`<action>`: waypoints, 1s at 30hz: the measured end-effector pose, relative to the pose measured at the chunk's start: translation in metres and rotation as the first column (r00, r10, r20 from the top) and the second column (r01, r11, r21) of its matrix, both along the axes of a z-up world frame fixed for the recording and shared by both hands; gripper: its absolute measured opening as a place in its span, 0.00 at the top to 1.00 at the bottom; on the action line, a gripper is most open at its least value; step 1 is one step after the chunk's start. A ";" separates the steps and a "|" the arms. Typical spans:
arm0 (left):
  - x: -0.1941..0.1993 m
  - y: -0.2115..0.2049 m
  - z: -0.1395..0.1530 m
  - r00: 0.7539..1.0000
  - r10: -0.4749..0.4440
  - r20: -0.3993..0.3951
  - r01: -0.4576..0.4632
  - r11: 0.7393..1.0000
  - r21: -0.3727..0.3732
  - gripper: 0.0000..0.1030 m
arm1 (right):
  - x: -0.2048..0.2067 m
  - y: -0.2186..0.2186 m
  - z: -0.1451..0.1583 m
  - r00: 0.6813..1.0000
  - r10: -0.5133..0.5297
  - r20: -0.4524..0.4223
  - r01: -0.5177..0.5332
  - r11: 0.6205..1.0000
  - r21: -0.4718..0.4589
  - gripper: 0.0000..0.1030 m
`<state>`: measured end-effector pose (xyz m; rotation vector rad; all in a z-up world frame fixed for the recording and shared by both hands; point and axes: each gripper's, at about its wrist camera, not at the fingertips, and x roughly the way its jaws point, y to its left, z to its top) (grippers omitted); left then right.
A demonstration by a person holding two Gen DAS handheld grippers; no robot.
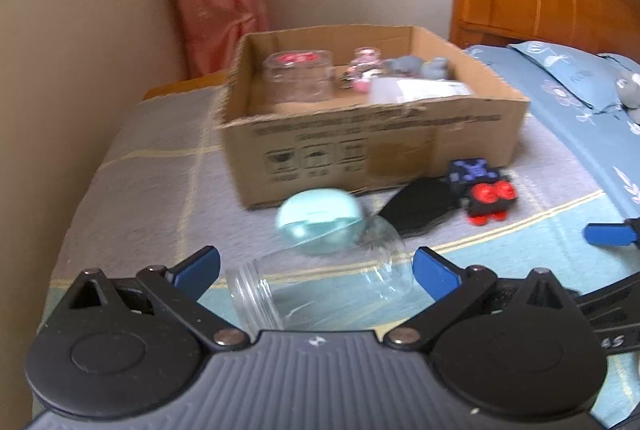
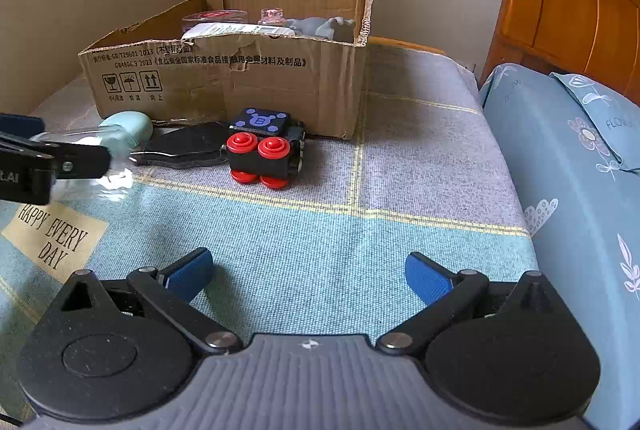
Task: Organize rigid objects
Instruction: 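Move the left tool to the clear plastic jar and grasp it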
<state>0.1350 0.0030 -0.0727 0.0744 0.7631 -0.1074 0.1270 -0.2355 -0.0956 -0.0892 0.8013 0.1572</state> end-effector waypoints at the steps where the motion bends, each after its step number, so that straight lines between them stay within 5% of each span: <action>1: 0.000 0.004 -0.002 1.000 0.010 -0.007 -0.010 1.000 -0.005 0.01 | 0.000 0.000 0.000 1.000 0.000 -0.001 0.000 1.000 0.000 0.00; 8: 0.000 0.022 -0.012 0.997 0.066 -0.036 -0.070 0.993 -0.099 0.00 | 0.000 0.002 0.000 1.000 -0.007 0.001 0.007 1.000 0.000 0.00; 13: -0.001 0.023 -0.008 0.998 0.058 -0.030 -0.061 0.994 -0.094 0.00 | 0.004 0.005 0.000 1.000 0.001 -0.001 -0.001 1.000 0.001 0.00; 19: -0.013 0.035 0.007 1.000 -0.027 0.008 0.028 0.988 -0.154 0.00 | 0.006 0.011 0.000 1.000 0.005 0.000 -0.005 1.000 0.000 0.00; 25: -0.017 0.026 0.006 0.993 -0.114 -0.003 0.113 0.990 -0.086 0.00 | 0.007 0.014 0.000 1.000 0.017 -0.004 -0.017 1.000 0.001 0.00; 30: -0.024 0.010 0.001 0.967 -0.253 -0.013 0.252 0.966 -0.052 0.01 | 0.004 0.017 0.001 0.999 0.038 -0.012 -0.038 0.999 0.000 0.00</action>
